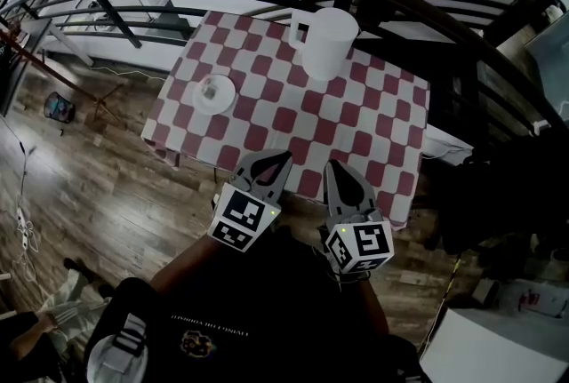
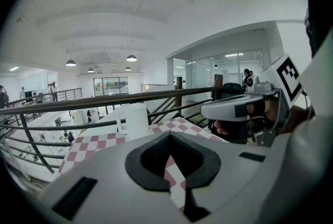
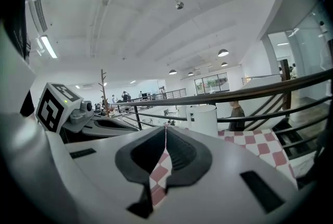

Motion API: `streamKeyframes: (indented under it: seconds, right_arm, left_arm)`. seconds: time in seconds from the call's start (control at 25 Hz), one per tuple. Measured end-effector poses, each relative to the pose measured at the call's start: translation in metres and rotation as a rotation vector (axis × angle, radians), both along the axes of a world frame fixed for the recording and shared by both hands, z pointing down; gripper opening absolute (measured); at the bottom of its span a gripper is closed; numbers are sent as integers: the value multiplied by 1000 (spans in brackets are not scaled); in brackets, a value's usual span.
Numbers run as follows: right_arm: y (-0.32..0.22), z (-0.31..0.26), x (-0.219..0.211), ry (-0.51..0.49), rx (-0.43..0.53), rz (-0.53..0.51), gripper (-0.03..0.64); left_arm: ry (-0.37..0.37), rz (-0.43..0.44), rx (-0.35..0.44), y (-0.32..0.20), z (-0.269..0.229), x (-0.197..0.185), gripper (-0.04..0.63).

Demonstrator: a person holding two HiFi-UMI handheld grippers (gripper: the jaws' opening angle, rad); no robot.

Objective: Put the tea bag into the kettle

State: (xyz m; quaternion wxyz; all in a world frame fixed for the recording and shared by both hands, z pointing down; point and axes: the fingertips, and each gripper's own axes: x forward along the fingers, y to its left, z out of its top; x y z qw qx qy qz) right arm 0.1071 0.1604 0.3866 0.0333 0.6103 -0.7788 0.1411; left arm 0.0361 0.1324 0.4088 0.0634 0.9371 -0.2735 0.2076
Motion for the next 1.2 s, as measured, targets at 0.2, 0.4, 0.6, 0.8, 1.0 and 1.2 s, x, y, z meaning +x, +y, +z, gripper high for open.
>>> streamKeyframes:
  seconds: [0.2, 0.4, 0.6, 0.8, 1.0, 1.2]
  right_arm:
    - [-30, -6, 14, 16, 17, 7, 14]
    - [-64, -10, 30, 25, 27, 22, 14]
    - [-98, -12, 42, 23, 40, 31, 14]
    - [-133, -14, 59, 25, 45, 48, 14]
    - [-163, -8, 72, 28, 34, 68, 14]
    - [-195, 6, 86, 39, 8, 92, 14]
  left_arm:
    - [-4, -4, 17, -31, -1, 10, -2]
    - [-3, -12, 33, -67, -5, 20, -2]
    - [2, -27, 50, -104, -8, 27, -2]
    - [-4, -47, 63, -144, -10, 33, -2]
    - [-1, -69, 59, -181, -6, 39, -2]
    - [-12, -80, 51, -214, 7, 46, -2]
